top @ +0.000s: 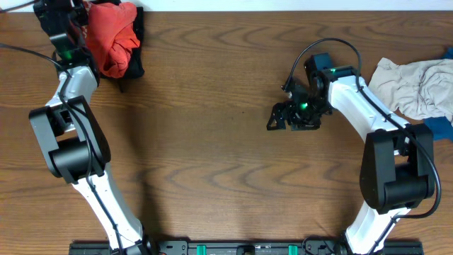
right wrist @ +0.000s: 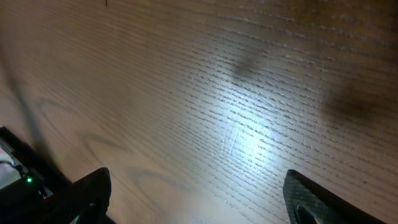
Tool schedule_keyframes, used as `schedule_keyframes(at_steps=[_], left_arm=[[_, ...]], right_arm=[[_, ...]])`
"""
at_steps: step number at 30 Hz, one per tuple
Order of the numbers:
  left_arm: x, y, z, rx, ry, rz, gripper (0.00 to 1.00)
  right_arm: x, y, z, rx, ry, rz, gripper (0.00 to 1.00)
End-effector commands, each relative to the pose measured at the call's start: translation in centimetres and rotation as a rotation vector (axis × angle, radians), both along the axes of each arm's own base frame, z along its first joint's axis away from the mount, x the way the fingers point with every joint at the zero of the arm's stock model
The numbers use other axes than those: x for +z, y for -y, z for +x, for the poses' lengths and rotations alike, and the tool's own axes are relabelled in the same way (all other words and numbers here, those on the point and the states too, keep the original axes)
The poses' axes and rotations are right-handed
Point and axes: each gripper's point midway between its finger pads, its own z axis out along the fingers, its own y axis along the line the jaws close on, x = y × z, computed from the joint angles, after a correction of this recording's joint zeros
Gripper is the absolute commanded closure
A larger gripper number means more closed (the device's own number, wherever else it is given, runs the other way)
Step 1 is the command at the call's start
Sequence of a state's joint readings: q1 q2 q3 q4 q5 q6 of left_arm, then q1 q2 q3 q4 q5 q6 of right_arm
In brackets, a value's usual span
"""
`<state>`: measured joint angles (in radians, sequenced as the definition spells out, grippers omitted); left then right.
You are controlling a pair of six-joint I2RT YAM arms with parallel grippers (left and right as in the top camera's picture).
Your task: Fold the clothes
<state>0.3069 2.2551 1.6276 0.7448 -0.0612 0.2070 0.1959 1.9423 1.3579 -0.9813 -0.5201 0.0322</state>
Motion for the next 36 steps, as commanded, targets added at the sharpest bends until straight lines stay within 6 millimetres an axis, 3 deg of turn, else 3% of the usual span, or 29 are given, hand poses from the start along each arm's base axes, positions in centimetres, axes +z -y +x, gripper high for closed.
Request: schedule_keyframes(at_steps=[1,9,12,15,20,24,27,29,31,36], left_arm=[[-2.6,1.1,0.4,-0.073,-0.076,-0.072,0.32],[-14.9,1.1,0.8,-0.073,-0.279,-0.144,0.32],[-16.0,0.8,0.6,-0.057,-0.308,-0.116,0.32],[-13.2,0.0,0.8,-0.023,-0.252,-0.043,0.33],[-4.6,-0.4,0.5,0.007,-0.098,0.025,0.33],[3.2,0.5,-0.5,0.002,0.04,0.065,0.33],[7.4,2.2,-1.1,-0.036,0.107,0.072,0.33],[8.9,3.7,-1.2,-0.079,0.127,0.065,0.33],[9.1,5.2,-0.8,-0.131,0.125,0.056,0.33],[5.9,7.4,0.4,-0.171,0.044,0.013,0.33]], right_arm=[[0.9,-0.4,0.0,0.025,0.036,0.015,0.13],[0.9,-0.5,-0.1,0.023,0.031,0.018,0.13],[0.9,-0.4,-0.3,0.018,0.019,0.015,0.13],[0.9,-0.4,-0.3,0.018,0.018,0.015,0.13],[0.9,-0.4,-0.2,0.018,0.02,0.016,0.13],[0.9,-0.4,-0.2,0.018,0.021,0.016,0.13],[0.9,-0.4,-0.2,0.019,0.022,0.016,0.13],[0.9,-0.4,-0.2,0.026,0.026,0.017,0.13],[0.9,-0.5,-0.2,0.029,0.027,0.017,0.13],[0.9,-0.5,-0.2,0.036,0.031,0.017,0.13]])
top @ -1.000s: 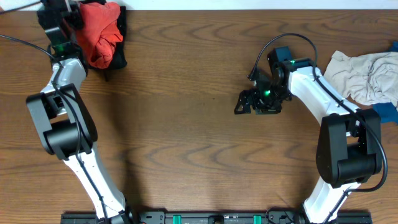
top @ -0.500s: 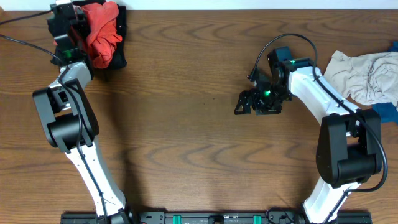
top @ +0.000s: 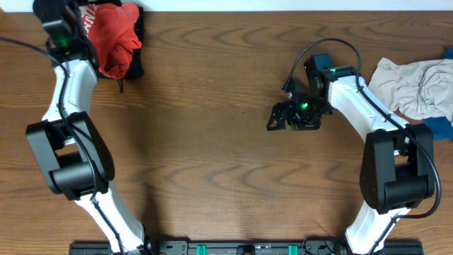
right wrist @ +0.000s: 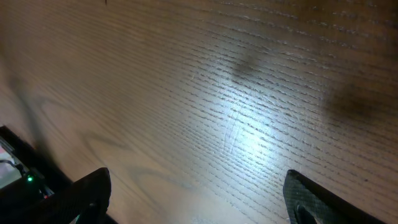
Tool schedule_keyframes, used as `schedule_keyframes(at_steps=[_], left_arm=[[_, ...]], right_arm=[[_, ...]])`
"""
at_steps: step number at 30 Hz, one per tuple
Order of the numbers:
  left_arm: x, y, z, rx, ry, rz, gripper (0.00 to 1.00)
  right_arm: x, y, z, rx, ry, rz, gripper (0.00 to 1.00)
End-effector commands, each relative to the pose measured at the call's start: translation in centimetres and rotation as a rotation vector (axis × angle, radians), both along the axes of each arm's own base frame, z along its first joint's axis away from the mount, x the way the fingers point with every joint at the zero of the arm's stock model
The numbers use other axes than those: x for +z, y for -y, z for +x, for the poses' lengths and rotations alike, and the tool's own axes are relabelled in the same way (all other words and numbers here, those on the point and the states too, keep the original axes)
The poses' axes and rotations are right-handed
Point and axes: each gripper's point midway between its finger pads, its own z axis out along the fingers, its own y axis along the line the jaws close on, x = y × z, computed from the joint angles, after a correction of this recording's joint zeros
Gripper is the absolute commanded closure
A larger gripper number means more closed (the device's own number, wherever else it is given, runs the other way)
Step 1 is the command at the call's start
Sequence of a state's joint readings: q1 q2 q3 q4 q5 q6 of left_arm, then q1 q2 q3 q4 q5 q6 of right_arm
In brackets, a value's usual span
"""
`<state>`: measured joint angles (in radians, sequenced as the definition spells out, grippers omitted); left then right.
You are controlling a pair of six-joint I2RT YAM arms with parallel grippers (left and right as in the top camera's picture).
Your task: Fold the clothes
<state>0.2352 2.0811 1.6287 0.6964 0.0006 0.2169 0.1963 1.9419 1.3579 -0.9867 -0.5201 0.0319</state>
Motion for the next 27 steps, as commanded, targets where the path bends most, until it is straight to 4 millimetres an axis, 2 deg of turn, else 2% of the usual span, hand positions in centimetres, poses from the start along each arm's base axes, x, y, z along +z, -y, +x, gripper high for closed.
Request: schedule_keyframes(at_steps=[1,4,8,11,13,15,16,19,24,27], left_arm=[[-4.9,1.5,1.7,-0.044,-0.09,-0.031,0.33],[-8.3,2.4,2.8,-0.075,-0.14,-0.04,0.33],[-14.1,2.6,3.8,-0.095,-0.226,-0.06,0.33],[-19.3,1.9,4.0,-0.08,-0.303,-0.08,0.33],[-21.6,1.1,3.9,-0.051,-0.339,-0.09,0.33],[-22.8,0.1,3.7,-0.019,-0.356,-0.092,0.33],[-22.6,-0.1,3.6,-0.016,-0.349,-0.09,0.33],[-19.5,-0.4,3.9,-0.012,-0.254,-0.068,0.33],[-11.0,-0.3,3.2,-0.013,-0.089,-0.029,0.34],[-7.5,-0.5,2.5,-0.007,-0.031,-0.015,0.33]], right_arm=[[0.9,-0.5,-0.1,0.037,0.036,0.018,0.13],[0.9,-0.5,-0.1,0.038,0.036,0.018,0.13],[0.9,-0.5,0.0,0.037,0.04,0.019,0.13],[0.9,-0.6,0.0,0.037,0.04,0.019,0.13],[0.9,-0.5,-0.1,0.037,0.037,0.018,0.13],[0.9,-0.5,-0.2,0.037,0.033,0.018,0.13],[0.9,-0.5,-0.2,0.037,0.031,0.017,0.13],[0.9,-0.5,-0.3,0.036,0.027,0.016,0.13],[0.9,-0.5,-0.6,0.038,0.016,0.015,0.13],[0.9,-0.5,-0.5,0.039,0.018,0.015,0.13]])
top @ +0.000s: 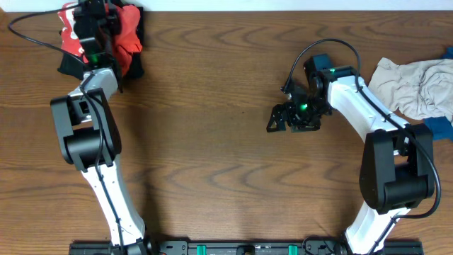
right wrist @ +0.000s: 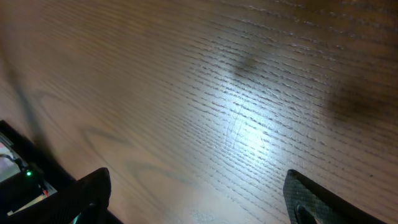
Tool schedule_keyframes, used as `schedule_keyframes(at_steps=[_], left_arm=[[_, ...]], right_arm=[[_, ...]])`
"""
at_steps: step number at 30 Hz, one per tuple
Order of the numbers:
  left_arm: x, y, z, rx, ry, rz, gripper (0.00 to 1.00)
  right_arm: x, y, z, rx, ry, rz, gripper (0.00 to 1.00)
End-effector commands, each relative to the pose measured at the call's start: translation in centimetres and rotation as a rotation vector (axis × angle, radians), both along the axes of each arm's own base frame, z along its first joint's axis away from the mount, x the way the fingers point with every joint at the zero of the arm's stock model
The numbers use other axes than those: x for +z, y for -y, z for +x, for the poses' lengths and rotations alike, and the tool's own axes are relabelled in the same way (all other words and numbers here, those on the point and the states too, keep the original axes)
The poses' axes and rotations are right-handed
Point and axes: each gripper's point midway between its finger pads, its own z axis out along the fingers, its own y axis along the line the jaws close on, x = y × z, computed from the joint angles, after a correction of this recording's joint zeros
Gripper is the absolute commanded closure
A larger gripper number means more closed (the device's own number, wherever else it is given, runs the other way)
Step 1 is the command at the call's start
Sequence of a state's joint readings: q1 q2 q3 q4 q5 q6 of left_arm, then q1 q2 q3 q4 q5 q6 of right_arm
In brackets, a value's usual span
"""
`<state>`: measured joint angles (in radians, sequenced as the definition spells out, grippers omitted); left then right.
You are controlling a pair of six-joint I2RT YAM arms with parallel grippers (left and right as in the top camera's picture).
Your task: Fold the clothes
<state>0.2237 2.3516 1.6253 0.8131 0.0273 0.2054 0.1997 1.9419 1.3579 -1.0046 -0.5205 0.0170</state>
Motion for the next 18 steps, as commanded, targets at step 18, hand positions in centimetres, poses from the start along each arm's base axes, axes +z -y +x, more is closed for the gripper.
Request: schedule_keyframes(at_steps=[18], left_arm=[[-9.8,-6.1,-2.8,0.11,-0.314,-0.082,0.33]], right_arm=[[0.9,-0.6,0.1,0.013,0.031,0.022,0.14]])
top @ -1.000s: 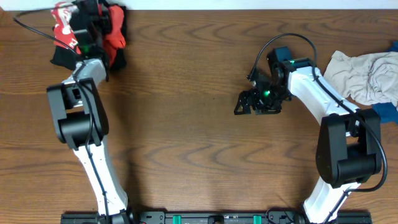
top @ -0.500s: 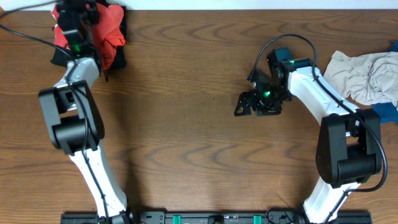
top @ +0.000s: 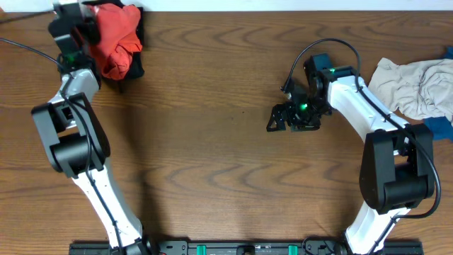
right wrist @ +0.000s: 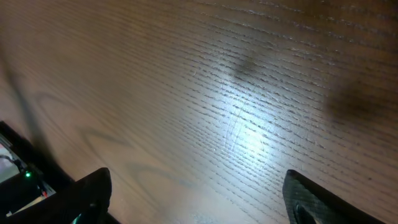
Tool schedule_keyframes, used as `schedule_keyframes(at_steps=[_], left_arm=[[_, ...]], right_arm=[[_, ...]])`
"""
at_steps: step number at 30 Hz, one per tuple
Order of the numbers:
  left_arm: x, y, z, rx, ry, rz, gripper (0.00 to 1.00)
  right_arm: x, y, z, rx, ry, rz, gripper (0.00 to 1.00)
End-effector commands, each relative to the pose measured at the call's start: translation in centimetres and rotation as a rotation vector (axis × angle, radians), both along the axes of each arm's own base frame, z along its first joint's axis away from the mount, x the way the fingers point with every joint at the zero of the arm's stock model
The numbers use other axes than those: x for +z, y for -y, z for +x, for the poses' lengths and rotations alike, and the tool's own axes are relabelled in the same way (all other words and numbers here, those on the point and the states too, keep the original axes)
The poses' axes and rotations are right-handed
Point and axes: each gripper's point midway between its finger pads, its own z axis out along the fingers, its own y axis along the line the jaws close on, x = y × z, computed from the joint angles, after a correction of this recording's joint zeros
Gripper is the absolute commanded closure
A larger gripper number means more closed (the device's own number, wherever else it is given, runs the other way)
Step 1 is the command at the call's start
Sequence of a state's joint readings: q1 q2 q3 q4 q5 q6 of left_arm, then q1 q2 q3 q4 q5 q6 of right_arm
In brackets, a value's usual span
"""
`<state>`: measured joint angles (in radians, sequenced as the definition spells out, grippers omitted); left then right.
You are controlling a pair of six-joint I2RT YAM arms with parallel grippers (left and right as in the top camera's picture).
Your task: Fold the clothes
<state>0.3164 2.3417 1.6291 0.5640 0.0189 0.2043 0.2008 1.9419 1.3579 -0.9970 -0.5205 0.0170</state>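
Observation:
A crumpled red garment lies on a black one at the table's far left corner. My left gripper is at the red garment's left edge, touching or nearly touching it; the overhead view does not show how its jaws stand. A beige garment lies bunched at the right edge. Well to its left, my right gripper hovers over bare wood. In the right wrist view the right gripper stands open, with nothing between its fingertips.
A blue cloth shows at the right edge just below the beige garment, and another blue scrap above it. The wooden table ends at a white strip along the far side. A cable trails from the left arm.
My left gripper has shifted from the middle of the red and black pile to its left edge. Red and black cloth that showed left of the gripper no longer shows there. The right arm has not moved.
My left gripper was at the left edge of the red garment, then slightly farther back. Then it was in the pile with cloth on both sides, and now it is at the left edge again. The right gripper stayed open over bare wood throughout.

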Motion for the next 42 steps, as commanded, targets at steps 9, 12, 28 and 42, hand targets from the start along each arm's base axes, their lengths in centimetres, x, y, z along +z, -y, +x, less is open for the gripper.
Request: schedule_keyframes(at_steps=[9,12,28,42], left_arm=[[3.8,-0.3,0.1,0.008,0.099,0.037,0.33],[10.4,0.3,-0.6,0.005,0.207,0.068,0.33],[32.6,11.0,-9.9,-0.248,0.432,-0.113,0.02],[37.1,26.2,-25.4,-0.934,0.218,-0.256,0.02]], right_arm=[[1.2,-0.8,0.0,0.007,0.024,0.035,0.19],[1.5,-0.8,0.5,-0.013,0.044,0.035,0.18],[13.5,4.6,0.8,-0.194,0.442,-0.195,0.16],[19.7,8.7,-8.9,-0.287,0.527,-0.267,0.18]])
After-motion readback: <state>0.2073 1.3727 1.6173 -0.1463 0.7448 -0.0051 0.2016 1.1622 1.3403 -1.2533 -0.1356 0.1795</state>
